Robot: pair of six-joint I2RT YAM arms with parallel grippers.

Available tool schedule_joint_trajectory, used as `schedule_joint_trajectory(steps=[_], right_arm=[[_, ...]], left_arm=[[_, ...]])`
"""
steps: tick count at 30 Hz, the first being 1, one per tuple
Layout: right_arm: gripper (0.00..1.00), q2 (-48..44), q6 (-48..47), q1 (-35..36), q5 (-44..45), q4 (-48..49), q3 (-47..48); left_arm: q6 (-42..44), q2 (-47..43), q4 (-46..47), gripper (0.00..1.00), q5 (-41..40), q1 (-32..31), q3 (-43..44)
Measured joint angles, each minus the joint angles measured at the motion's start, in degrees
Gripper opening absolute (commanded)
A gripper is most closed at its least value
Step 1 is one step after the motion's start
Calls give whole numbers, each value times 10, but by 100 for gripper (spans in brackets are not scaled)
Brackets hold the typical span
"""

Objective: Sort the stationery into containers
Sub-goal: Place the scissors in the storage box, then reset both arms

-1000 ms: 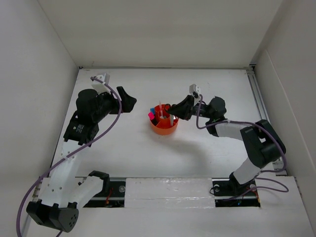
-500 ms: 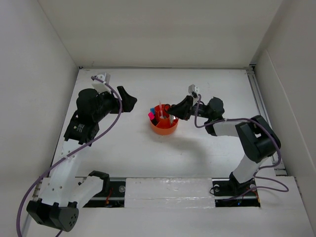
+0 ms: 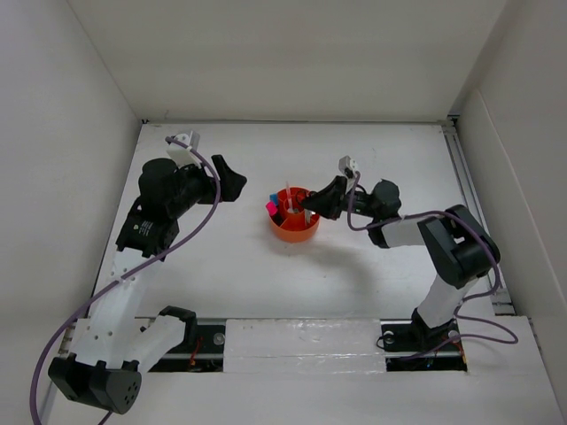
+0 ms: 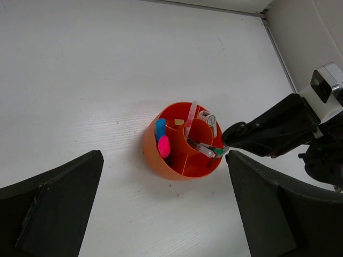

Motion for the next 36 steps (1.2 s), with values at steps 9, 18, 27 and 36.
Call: schedule_joint_trajectory(steps=[9,18,27,36], right_arm=[[25,37,25,0,8,6,-12],[49,45,47,0,7,7,-16],[79,16,61,-1,13,6,-27],[100,-97,55,-12,44,7,-42]], left_arm=[[3,4,0,100,3,0,-3],[4,7,0,100,7,0,-4],[5,7,0,100,9,0,-4],[5,7,0,100,9,0,-4]])
